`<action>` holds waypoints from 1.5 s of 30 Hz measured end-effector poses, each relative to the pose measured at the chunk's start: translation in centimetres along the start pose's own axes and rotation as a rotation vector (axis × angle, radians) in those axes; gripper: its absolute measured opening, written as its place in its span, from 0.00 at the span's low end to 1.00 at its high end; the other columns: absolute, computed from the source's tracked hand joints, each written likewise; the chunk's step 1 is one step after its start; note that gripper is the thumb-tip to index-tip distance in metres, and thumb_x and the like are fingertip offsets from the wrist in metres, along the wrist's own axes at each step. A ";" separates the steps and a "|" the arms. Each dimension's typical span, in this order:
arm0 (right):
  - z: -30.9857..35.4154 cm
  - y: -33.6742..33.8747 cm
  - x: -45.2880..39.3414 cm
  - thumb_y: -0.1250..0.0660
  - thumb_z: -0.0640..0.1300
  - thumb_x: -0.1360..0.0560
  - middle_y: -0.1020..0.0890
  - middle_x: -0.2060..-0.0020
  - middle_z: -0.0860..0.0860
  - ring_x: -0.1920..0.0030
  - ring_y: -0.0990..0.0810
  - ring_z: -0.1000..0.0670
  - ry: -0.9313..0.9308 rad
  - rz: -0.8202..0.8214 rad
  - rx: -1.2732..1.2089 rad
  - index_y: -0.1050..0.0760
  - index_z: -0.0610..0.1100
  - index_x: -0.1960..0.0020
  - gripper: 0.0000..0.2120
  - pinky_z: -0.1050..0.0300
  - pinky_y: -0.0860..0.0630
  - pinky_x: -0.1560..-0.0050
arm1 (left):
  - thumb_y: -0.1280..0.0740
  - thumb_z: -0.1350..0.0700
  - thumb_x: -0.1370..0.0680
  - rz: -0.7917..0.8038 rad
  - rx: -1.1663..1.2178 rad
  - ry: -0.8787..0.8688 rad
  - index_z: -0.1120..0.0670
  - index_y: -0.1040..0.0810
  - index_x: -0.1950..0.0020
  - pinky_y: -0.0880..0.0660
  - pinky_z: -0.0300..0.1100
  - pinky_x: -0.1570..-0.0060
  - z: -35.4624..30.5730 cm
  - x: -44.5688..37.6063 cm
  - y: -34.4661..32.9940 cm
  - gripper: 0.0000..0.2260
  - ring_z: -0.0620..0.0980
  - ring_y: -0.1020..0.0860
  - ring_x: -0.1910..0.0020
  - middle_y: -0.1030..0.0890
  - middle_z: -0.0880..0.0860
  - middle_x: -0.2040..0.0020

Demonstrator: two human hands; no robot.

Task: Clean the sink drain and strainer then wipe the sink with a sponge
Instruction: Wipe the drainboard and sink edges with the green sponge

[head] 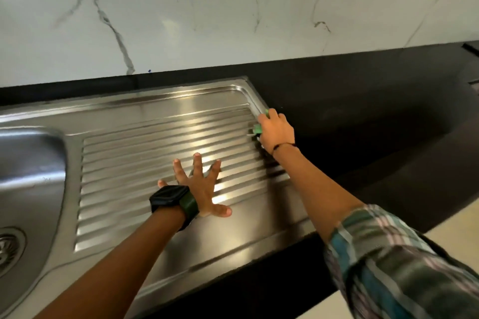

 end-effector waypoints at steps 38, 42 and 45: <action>3.0 -0.8 -11.5 0.38 0.34 0.29 0.25 0.42 0.42 0.43 0.26 0.38 0.403 0.082 -0.168 0.26 0.45 0.43 0.15 0.49 0.27 0.47 | 0.28 0.35 0.38 0.019 0.026 0.078 0.33 0.67 0.31 0.54 0.74 0.37 0.2 -1.1 -0.2 0.53 0.68 0.69 0.30 0.72 0.47 0.26; 0.0 -0.7 -4.3 0.38 0.36 0.29 0.25 0.45 0.41 0.47 0.25 0.37 0.234 0.013 -0.094 0.28 0.45 0.42 0.16 0.49 0.26 0.56 | 0.29 0.34 0.38 -0.025 0.036 0.060 0.33 0.63 0.29 0.51 0.74 0.37 0.3 -1.0 0.0 0.51 0.68 0.67 0.29 0.68 0.47 0.24; -0.6 0.0 2.8 0.37 0.35 0.32 0.24 0.48 0.42 0.48 0.24 0.37 0.178 -0.050 -0.123 0.27 0.44 0.43 0.17 0.50 0.26 0.57 | 0.30 0.33 0.38 -0.025 0.020 0.063 0.36 0.61 0.27 0.50 0.73 0.36 0.2 -0.5 0.3 0.50 0.68 0.66 0.28 0.65 0.48 0.24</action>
Point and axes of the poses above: each hand's wrist, its own x-axis away from the middle knuckle, its own y-axis out of the back of the hand, z = x × y, the point moved 4 cm from there along -x, towards the middle knuckle
